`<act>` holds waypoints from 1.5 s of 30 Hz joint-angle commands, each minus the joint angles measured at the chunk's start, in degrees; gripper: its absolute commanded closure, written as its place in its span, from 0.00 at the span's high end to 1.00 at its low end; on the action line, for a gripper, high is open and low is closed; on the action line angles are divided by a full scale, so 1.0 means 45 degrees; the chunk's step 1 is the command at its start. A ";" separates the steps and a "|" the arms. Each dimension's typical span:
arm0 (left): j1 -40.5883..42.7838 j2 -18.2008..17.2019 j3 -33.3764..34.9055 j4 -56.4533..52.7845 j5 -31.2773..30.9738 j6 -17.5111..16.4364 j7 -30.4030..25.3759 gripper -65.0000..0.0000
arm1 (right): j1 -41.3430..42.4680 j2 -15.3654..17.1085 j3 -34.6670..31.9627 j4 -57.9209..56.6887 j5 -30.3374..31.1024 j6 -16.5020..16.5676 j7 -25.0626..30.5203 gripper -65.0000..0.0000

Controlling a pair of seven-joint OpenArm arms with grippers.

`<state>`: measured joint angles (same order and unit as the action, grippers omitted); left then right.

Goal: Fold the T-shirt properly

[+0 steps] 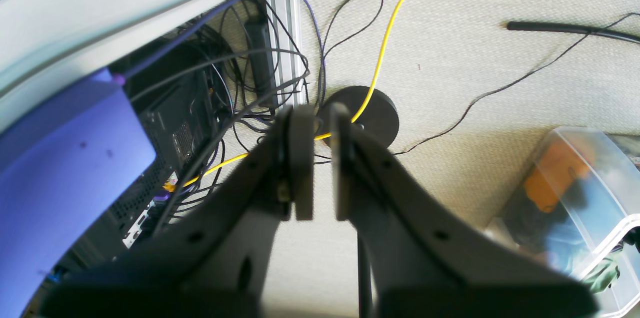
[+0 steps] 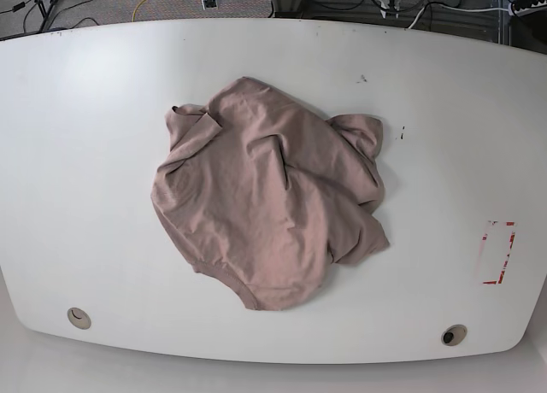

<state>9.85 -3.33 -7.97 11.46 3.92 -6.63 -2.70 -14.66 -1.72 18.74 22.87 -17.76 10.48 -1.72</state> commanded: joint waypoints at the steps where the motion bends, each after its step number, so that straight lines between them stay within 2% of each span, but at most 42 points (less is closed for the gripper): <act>1: 0.0072 -0.0049 -0.0001 0.0022 0.0071 -0.0029 -0.0030 0.36 | -0.0115 0.0036 0.0011 0.0082 0.0060 0.0002 -0.0012 0.08; 12: 0.0379 -0.0017 0.0018 0.0431 0.0064 -0.0056 -0.0143 0.36 | -0.0310 0.0010 -0.0027 0.0401 0.0035 -0.0006 -0.0002 0.08; 22: 0.1903 -0.0100 -0.0175 0.2759 0.0098 -0.0033 -0.0539 0.36 | -0.1031 -0.0064 -0.0064 0.1729 0.0079 -0.0008 -0.0057 0.08; 36: 0.1659 0.0002 -0.0366 0.2348 0.0082 -0.0036 -0.0392 0.36 | -0.1004 -0.0039 -0.0064 0.1623 0.0016 0.0014 -0.0030 0.08; 45: 0.2234 -0.0032 -0.0375 0.3338 0.0085 0.0000 -0.0374 0.36 | -0.2167 -0.0087 -0.0084 0.3480 0.0031 -0.0023 -0.0102 0.08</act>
<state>18.70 -3.22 -9.61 25.67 4.27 -6.74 -4.47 -22.90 -2.20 18.33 37.34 -17.76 10.46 -2.07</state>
